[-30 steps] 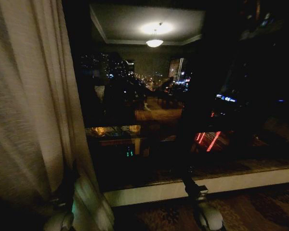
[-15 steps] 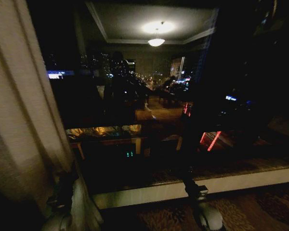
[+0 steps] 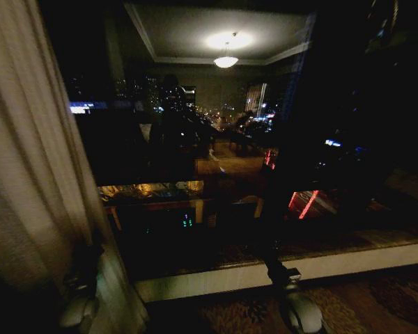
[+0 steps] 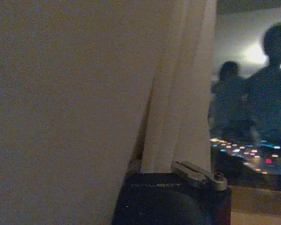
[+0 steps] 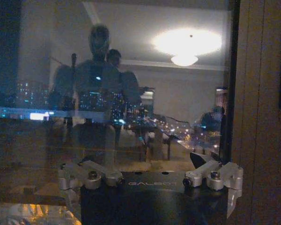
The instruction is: Open the curtains by pulling them apart, changing their state from closed to fully open.
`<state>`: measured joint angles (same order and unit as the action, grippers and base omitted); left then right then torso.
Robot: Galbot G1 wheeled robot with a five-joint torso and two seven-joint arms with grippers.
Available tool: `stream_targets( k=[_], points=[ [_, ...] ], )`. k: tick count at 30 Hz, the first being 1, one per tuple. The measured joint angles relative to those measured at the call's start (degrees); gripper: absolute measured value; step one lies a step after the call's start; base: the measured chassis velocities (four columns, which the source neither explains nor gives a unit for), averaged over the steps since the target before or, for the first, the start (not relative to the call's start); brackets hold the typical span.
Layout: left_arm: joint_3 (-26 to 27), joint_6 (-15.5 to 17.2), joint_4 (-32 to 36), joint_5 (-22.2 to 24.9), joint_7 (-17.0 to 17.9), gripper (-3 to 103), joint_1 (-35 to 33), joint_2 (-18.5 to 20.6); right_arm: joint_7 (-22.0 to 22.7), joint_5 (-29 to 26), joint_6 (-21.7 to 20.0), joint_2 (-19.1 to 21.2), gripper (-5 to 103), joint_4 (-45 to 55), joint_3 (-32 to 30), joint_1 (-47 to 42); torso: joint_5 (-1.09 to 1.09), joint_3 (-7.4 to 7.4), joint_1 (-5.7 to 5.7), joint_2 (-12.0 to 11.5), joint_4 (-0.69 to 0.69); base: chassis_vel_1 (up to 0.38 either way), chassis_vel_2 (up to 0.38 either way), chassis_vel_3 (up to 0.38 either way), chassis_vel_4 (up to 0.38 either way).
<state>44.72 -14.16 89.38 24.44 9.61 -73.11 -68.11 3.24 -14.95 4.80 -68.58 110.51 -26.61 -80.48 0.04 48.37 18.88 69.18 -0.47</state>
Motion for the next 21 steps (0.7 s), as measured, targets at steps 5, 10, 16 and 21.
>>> stream_targets(
  k=[5, 10, 16, 21],
  points=[
    [3.0, -0.3, -4.1, 0.8, 0.9, 0, 2.0, 0.9, 0.0, 0.0, 0.0, 0.0, 100, 0.0, 0.0, 0.0, -0.04, 0.00, 0.00, 0.0, 0.00, 0.000, 0.000, 0.000, 0.000],
    [6.0, -0.4, -6.3, 0.9, 1.0, 0, 2.4, 2.0, 0.0, 0.0, 0.0, 0.0, 100, 0.0, 0.0, 0.0, -0.06, 0.01, 0.00, 0.0, 0.02, 0.000, 0.000, 0.000, 0.000],
    [7.9, -1.2, -7.7, 0.4, 0.8, 0, 1.9, 2.8, 0.0, 0.0, 0.0, 0.0, 100, 0.0, 0.0, 0.0, -0.06, 0.01, 0.00, 0.0, 0.03, 0.000, 0.000, 0.000, 0.000],
    [9.3, -1.0, -7.6, -0.3, 0.8, 0, 1.6, 2.0, 0.0, 0.0, 0.0, 0.0, 100, 0.0, 0.0, 0.0, -0.06, 0.01, 0.00, 0.0, 0.01, 0.000, 0.000, 0.000, 0.000]
  ],
)
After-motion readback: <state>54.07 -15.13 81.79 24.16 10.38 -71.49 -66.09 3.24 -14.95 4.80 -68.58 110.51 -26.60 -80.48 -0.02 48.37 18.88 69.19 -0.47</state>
